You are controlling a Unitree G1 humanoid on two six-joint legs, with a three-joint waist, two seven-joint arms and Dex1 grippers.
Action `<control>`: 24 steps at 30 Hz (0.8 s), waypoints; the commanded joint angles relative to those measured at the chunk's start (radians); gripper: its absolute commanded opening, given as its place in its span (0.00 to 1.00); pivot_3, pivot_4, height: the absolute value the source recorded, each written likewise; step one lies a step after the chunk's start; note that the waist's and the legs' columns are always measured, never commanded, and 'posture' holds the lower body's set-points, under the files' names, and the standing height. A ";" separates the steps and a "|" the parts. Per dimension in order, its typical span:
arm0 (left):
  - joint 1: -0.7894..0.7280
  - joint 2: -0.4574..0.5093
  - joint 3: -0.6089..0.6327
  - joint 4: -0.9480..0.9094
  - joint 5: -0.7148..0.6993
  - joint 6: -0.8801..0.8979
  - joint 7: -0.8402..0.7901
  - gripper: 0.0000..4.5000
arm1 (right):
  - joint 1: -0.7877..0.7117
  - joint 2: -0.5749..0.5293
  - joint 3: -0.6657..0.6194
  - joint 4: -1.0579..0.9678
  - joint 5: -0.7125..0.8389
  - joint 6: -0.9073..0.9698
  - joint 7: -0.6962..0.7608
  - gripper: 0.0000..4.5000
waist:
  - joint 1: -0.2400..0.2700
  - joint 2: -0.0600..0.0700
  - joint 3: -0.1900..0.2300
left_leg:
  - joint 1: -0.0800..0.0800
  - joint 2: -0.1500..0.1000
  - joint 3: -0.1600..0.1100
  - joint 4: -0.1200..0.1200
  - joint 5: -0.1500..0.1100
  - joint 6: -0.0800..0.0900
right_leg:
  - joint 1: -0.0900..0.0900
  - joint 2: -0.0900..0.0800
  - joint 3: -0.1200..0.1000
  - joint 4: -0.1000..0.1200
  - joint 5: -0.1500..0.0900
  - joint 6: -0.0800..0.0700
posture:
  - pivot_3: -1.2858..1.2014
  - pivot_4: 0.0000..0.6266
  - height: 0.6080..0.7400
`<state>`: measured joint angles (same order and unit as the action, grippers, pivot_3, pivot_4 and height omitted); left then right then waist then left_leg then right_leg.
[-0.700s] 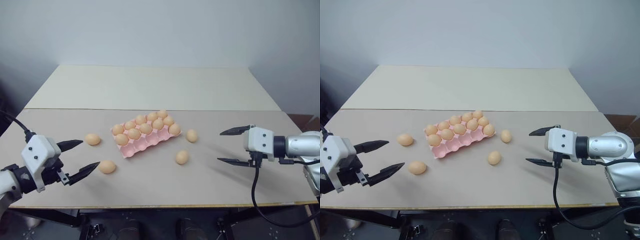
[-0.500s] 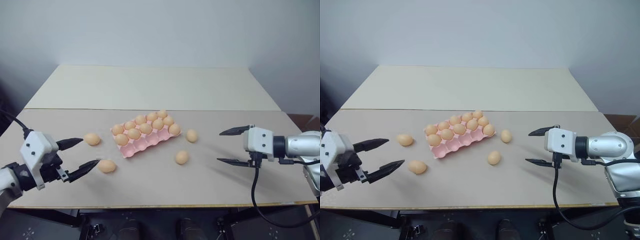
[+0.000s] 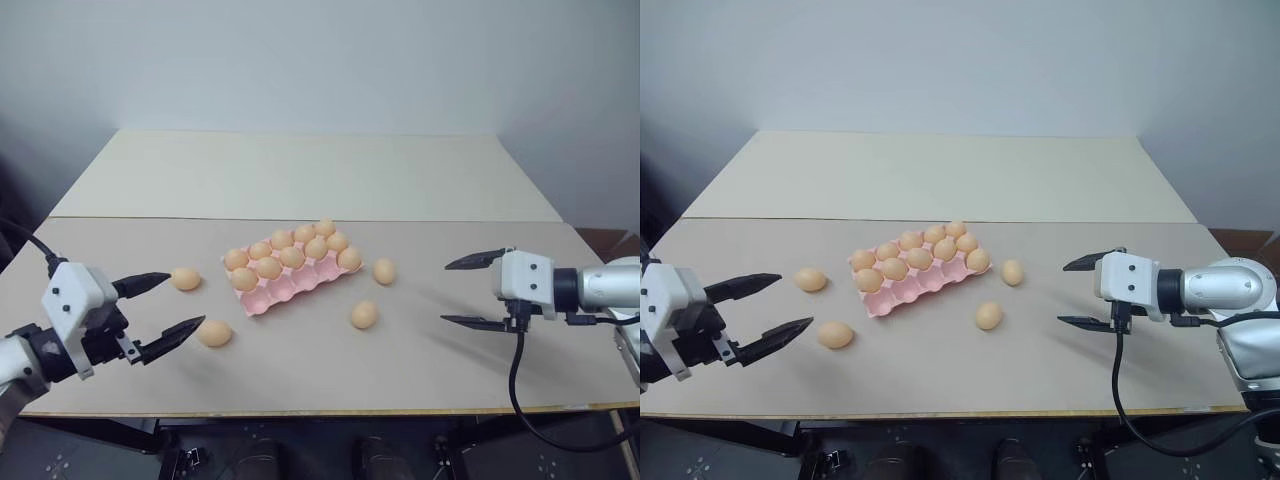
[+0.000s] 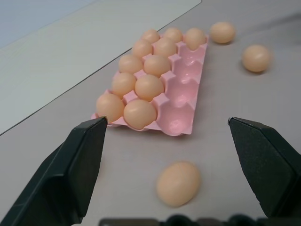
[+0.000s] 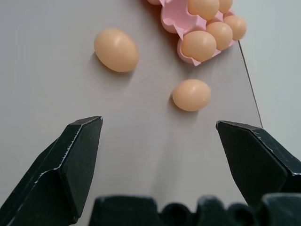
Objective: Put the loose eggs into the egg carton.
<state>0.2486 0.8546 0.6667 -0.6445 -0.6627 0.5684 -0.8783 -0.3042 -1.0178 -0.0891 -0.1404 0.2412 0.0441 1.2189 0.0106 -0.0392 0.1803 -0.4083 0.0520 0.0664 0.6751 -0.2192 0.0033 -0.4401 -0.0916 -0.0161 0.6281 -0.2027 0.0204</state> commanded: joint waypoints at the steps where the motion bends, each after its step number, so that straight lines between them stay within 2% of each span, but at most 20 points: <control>1: -0.005 0.019 -0.005 -0.006 0.000 -0.012 -0.013 1.00 | -0.052 0.035 -0.018 0.010 -0.004 -0.012 -0.062 1.00 | -0.003 0.000 0.000 | 0.000 0.000 0.000 0.000 0.000 0.000 | 0.000 0.000 0.000 0.000 0.000 0.000 | 0.52 0.24 1.00; 5: -0.025 0.045 -0.046 0.005 -0.002 -0.010 -0.035 1.00 | -0.163 0.133 0.047 0.085 -0.047 0.041 -0.148 1.00 | -0.013 0.000 0.000 | 0.001 0.000 0.000 0.001 0.000 0.000 | 0.000 0.000 0.001 0.001 0.001 0.000 | 0.52 0.24 1.00; 11: -0.049 0.072 -0.076 0.021 -0.004 -0.013 -0.062 1.00 | -0.297 0.256 0.156 0.198 -0.084 0.139 -0.183 1.00 | -0.019 0.000 0.000 | 0.000 0.000 0.000 0.000 0.000 0.000 | 0.000 0.001 0.001 0.001 0.001 -0.001 | 0.52 0.24 1.00; 24: -0.119 0.081 -0.160 0.043 0.011 -0.022 -0.075 1.00 | -0.414 0.439 0.286 0.476 -0.241 0.077 -0.292 1.00 | -0.024 0.000 0.000 | -0.001 0.000 0.000 0.000 0.000 0.000 | -0.001 0.001 0.001 0.000 0.002 -0.001 | 0.52 0.24 1.00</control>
<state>0.1412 0.9318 0.5005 -0.5895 -0.6491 0.5682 -0.9522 -0.6910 -0.5818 0.2062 0.3222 0.0126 0.1582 0.9475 -0.0139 -0.0391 0.1803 -0.4094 0.0519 0.0666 0.6747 -0.2191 0.0037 -0.4411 -0.0906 -0.0154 0.6285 -0.2010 0.0193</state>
